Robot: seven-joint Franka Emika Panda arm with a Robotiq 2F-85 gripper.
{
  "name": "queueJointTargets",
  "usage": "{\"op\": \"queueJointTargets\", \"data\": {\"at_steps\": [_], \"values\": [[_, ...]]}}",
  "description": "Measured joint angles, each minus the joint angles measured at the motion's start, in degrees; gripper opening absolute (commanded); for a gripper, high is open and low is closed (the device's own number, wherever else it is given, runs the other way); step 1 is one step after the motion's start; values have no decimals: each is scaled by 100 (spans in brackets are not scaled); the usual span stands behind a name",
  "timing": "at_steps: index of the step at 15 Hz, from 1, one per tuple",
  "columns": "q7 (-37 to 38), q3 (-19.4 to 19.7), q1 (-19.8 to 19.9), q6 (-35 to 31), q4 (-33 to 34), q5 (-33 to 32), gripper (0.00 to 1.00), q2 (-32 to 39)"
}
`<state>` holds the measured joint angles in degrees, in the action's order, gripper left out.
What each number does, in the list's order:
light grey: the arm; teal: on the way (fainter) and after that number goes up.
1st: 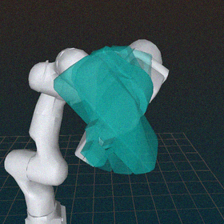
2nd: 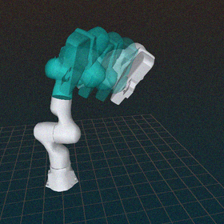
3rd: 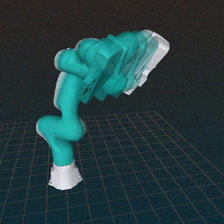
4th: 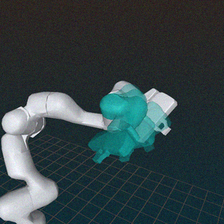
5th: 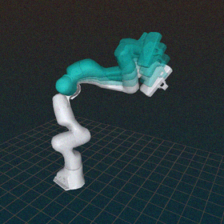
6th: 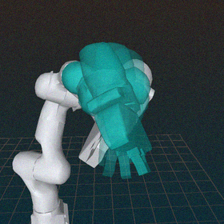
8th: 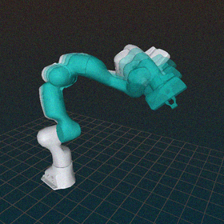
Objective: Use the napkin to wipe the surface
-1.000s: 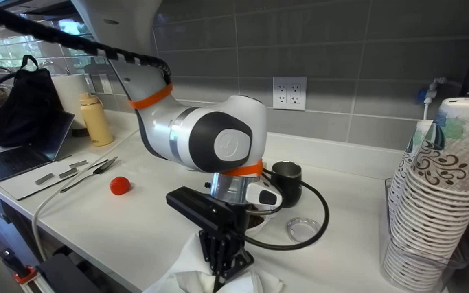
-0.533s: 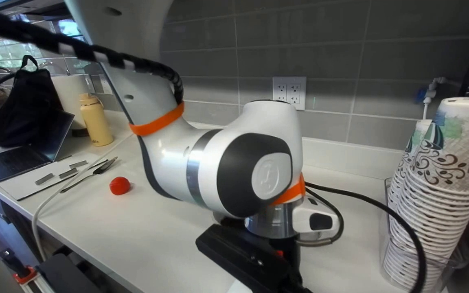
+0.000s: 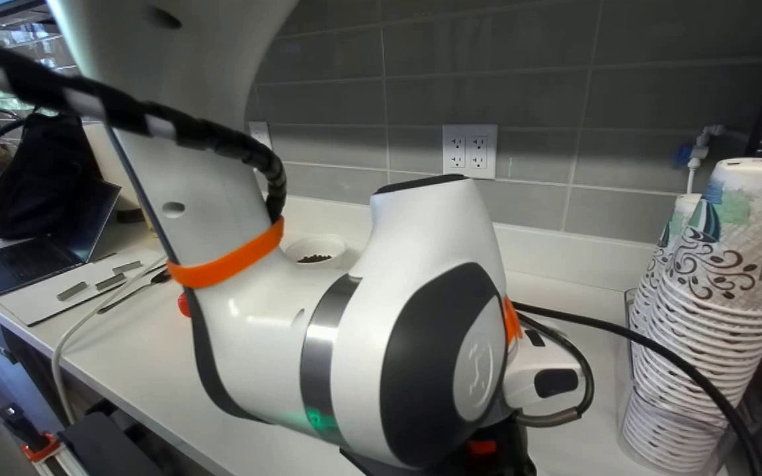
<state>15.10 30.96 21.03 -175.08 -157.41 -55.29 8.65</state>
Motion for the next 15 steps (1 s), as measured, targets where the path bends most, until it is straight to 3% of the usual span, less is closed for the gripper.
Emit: {"op": "queueJointTargets", "data": {"at_steps": [4,8,12,15], "values": [[214,-184,-4,-884,-31,-78,1,181],[342,-679,184,-1515,-37,-205,1,399],[698,-906,549,-1624,-5,-776,1,410],[963,-725,754,-1545,0,-1110,1,368]]}}
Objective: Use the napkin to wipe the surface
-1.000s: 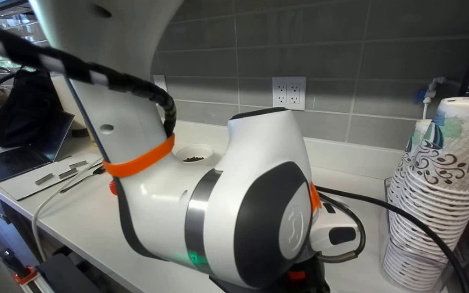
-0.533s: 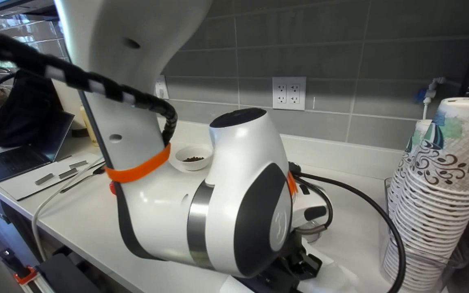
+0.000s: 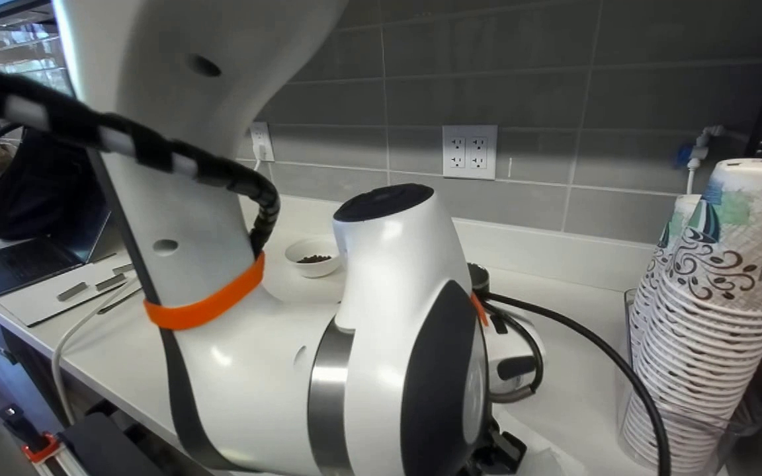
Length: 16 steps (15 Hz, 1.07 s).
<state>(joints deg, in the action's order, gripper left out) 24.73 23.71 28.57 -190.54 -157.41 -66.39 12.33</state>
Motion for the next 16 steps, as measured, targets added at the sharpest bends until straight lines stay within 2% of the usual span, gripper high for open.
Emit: {"op": "queueJointTargets", "data": {"at_steps": [3,6,11,16], "values": [[3,346,108,37,5,-69,1,-39],[3,400,76,-10,19,-55,1,-125],[131,19,-126,-340,127,80,1,-137],[342,-441,-233,-368,400,248,1,160]]}}
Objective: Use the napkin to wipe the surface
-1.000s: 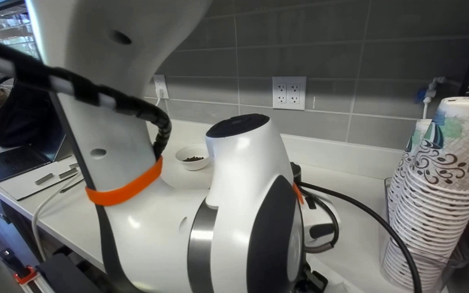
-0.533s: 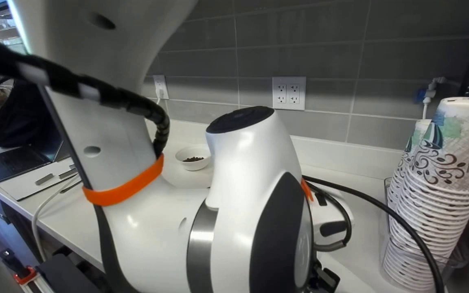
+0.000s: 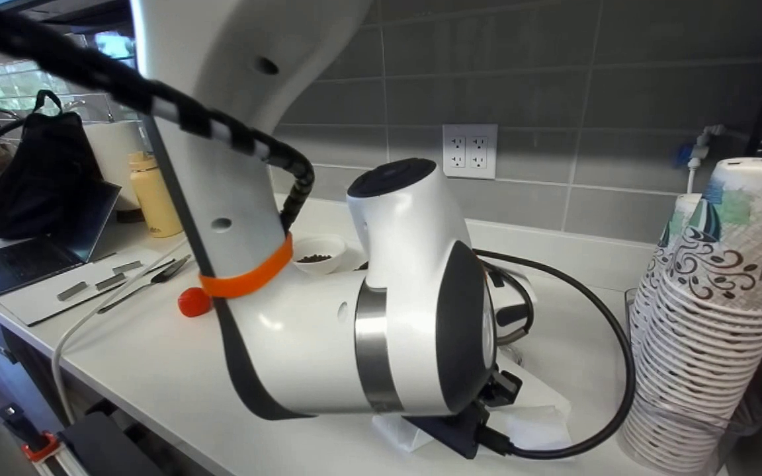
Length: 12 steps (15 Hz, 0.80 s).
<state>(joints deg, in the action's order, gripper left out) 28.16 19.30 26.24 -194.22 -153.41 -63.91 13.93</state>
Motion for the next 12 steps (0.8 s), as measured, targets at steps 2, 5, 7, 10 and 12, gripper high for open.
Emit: {"op": "queueJointTargets", "data": {"at_steps": [2,5,7,10,12], "values": [[32,-118,28,-26,83,2,1,169],[32,-221,123,-48,117,-6,1,284],[32,-174,173,35,117,-6,1,257],[-187,130,179,521,82,312,1,107],[-311,456,116,901,80,421,1,-35]]}}
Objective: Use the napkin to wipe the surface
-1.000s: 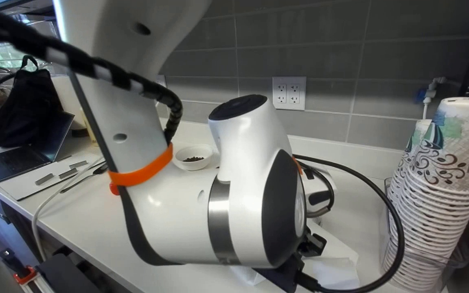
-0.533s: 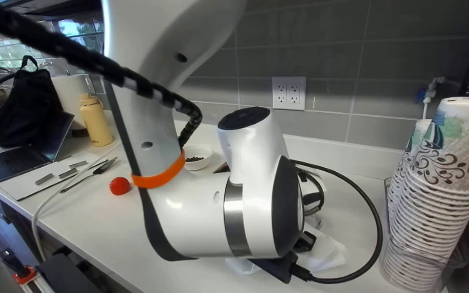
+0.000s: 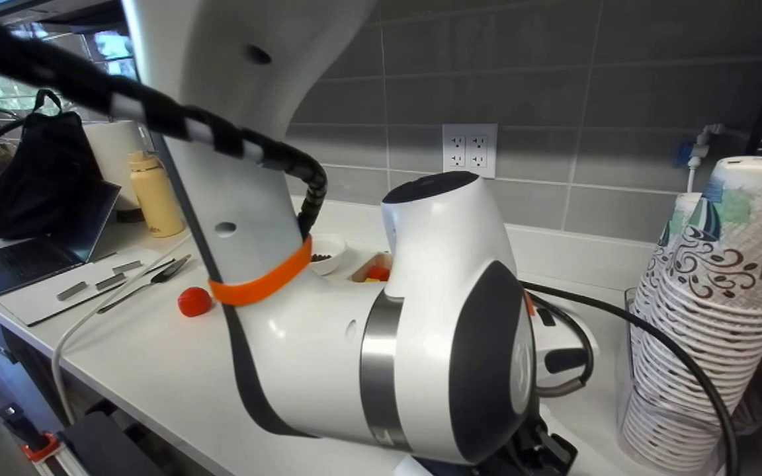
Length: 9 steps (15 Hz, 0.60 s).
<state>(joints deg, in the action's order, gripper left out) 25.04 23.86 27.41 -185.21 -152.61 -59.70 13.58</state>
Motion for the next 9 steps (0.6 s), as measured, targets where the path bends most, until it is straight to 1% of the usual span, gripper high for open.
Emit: {"op": "queueJointTargets", "data": {"at_steps": [2,4,7,9], "values": [[-1,206,-10,316,-24,-30,1,-80],[-72,213,21,476,-106,-28,1,-102],[-449,-24,160,494,-305,36,1,-251],[-780,-311,264,467,-516,130,1,-394]]}}
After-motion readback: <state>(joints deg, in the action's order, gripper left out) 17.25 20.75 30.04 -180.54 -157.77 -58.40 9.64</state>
